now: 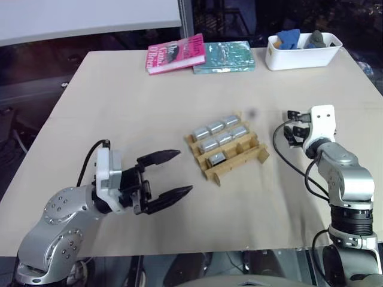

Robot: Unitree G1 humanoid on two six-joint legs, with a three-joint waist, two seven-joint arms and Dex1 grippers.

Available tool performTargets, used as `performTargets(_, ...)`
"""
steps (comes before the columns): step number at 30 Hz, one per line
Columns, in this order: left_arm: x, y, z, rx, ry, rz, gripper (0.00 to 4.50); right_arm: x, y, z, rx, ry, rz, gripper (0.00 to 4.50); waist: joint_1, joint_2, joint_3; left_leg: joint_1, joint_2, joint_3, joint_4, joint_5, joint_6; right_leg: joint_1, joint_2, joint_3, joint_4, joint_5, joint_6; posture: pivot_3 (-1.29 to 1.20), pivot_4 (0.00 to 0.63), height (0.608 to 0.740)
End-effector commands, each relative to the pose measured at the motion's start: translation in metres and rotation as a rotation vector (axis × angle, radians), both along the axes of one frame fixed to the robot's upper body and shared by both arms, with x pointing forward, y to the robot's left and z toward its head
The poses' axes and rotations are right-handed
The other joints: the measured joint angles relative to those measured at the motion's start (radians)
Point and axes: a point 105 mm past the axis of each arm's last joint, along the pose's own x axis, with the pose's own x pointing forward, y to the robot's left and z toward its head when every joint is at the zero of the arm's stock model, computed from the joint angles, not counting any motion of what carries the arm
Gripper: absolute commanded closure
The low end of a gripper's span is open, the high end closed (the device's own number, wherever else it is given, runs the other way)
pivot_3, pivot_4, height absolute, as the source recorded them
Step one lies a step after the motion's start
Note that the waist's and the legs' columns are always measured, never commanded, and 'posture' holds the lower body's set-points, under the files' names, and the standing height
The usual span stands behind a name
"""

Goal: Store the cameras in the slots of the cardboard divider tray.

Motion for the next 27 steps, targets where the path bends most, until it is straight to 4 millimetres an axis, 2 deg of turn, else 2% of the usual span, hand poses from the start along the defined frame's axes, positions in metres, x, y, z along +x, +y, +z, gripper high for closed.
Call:
performTargets(1, -0.002, 0.000, 0.004, 0.006, -0.029, -0.008, 0.00, 0.003, -0.007, 0.005, 0.007, -0.031, -0.065, 0.03, -0.001, 0.000, 0.000, 0.000, 0.000, 0.000, 0.000, 0.000, 0.000, 0.000, 0.000, 0.000, 0.000, 0.000, 0.000, 0.00, 0.150, 0.740)
performTargets(5, -0.002, 0.000, 0.006, 0.008, -0.033, -0.002, 0.00, 0.003, 0.000, -0.001, 0.026, -0.013, -0.043, 0.03, -0.010, 0.000, 0.000, 0.000, 0.000, 0.000, 0.000, 0.000, 0.000, 0.000, 0.000, 0.000, 0.000, 0.000, 0.000, 0.00, 0.150, 0.740)
performTargets(8, -0.003, 0.000, 0.006, 0.011, -0.034, 0.003, 0.00, 0.005, -0.002, -0.005, 0.027, -0.003, -0.052, 0.03, -0.017, 0.000, 0.000, 0.000, 0.000, 0.000, 0.000, 0.000, 0.000, 0.000, 0.000, 0.000, 0.000, 0.000, 0.000, 0.00, 0.150, 0.740)
performTargets(11, -0.004, 0.000, 0.006, 0.014, -0.032, 0.006, 0.00, 0.007, -0.003, -0.006, 0.030, -0.001, -0.052, 0.79, -0.021, 0.001, 0.000, 0.000, 0.000, 0.000, 0.000, 0.000, 0.000, 0.000, 0.000, 0.000, 0.000, 0.000, 0.000, 0.00, 0.150, 0.740)
performTargets(13, -0.004, 0.000, 0.006, 0.017, -0.030, 0.010, 0.00, 0.007, -0.001, -0.009, 0.030, 0.007, -0.042, 1.50, -0.021, 0.001, 0.000, 0.000, 0.000, 0.000, 0.000, 0.000, 0.000, 0.000, 0.000, 0.000, 0.000, 0.000, 0.000, 0.00, 0.150, 0.740)
performTargets(14, -0.004, 0.000, 0.006, 0.017, -0.029, 0.012, 0.00, 0.007, 0.001, -0.010, 0.029, 0.012, -0.032, 2.16, -0.021, 0.001, 0.000, 0.000, 0.000, 0.000, 0.000, 0.000, 0.000, 0.000, 0.000, 0.000, 0.000, 0.000, 0.000, 0.00, 0.150, 0.740)
performTargets(16, -0.004, 0.000, 0.006, 0.015, -0.029, 0.018, 0.00, 0.007, 0.003, -0.011, 0.025, 0.017, -0.022, 2.63, -0.021, 0.001, 0.000, 0.000, 0.000, 0.000, 0.000, 0.000, 0.000, 0.000, 0.000, 0.000, 0.000, 0.000, 0.000, 0.00, 0.150, 0.740)
performTargets(19, 0.000, 0.002, 0.009, -0.003, -0.042, 0.052, 0.00, 0.006, 0.003, -0.010, -0.001, 0.008, -0.012, 2.63, -0.021, 0.001, 0.000, 0.001, 0.000, 0.001, 0.000, 0.000, 0.000, 0.000, 0.000, 0.001, 0.000, 0.000, 0.000, 0.00, 0.150, 0.740)
performTargets(22, 0.013, 0.001, 0.014, -0.036, -0.024, 0.132, 0.00, 0.003, 0.005, 0.001, -0.070, -0.059, 0.053, 2.63, -0.020, 0.001, 0.000, 0.001, 0.000, 0.001, 0.000, 0.000, 0.000, 0.000, 0.000, 0.000, 0.000, 0.000, 0.000, 0.00, 0.150, 0.740)
performTargets(25, 0.024, -0.002, 0.025, -0.112, 0.042, 0.163, 0.00, -0.007, 0.019, 0.024, -0.165, -0.199, 0.231, 2.63, -0.016, 0.001, 0.000, 0.000, 0.000, -0.001, 0.001, 0.000, 0.000, 0.001, 0.000, 0.000, 0.000, 0.000, 0.000, 0.00, 0.150, 0.740)
performTargets(27, 0.037, 0.000, 0.026, -0.090, 0.135, 0.236, 0.00, -0.026, 0.038, 0.041, -0.185, -0.285, 0.413, 2.63, -0.019, 0.001, 0.000, 0.000, 0.000, -0.001, 0.001, 0.000, 0.000, 0.001, 0.000, 0.000, 0.001, 0.000, 0.000, 0.00, 0.150, 0.740)
